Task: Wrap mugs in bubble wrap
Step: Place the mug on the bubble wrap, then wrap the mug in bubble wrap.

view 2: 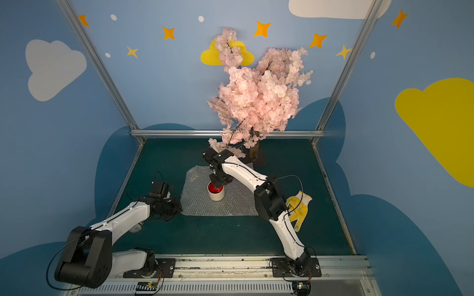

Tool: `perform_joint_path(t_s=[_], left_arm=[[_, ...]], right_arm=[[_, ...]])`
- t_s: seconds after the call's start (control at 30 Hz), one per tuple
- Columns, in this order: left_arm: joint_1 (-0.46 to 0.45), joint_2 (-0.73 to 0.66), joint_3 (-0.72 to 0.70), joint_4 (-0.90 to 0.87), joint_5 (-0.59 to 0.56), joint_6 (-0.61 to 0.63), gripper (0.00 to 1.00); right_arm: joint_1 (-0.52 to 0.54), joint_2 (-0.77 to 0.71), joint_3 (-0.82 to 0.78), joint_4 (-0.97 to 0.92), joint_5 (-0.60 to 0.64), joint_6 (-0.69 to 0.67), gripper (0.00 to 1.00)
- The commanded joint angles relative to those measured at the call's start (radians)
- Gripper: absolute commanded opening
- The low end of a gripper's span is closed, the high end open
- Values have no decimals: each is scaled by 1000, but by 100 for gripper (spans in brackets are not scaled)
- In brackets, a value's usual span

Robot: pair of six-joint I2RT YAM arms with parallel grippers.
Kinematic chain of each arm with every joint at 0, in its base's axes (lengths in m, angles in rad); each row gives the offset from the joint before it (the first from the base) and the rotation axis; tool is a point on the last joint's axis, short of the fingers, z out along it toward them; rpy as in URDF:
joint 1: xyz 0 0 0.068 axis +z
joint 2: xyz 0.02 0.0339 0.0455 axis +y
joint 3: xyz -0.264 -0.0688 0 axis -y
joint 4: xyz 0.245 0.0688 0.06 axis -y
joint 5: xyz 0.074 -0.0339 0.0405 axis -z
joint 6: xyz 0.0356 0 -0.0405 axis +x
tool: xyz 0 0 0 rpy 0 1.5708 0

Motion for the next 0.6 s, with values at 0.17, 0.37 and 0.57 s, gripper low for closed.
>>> perform_joint_path(t_s=[0.17, 0.37, 0.57], left_arm=[[0, -174, 41, -247, -43, 81, 3], [-1, -219, 99, -319, -16, 89, 3], [-5, -169, 269, -299, 90, 78, 3]], right_arm=[[63, -255, -172, 97, -23, -59, 84], [102, -372, -296, 166, -69, -78, 83], [114, -471, -450, 315, -184, -124, 80]])
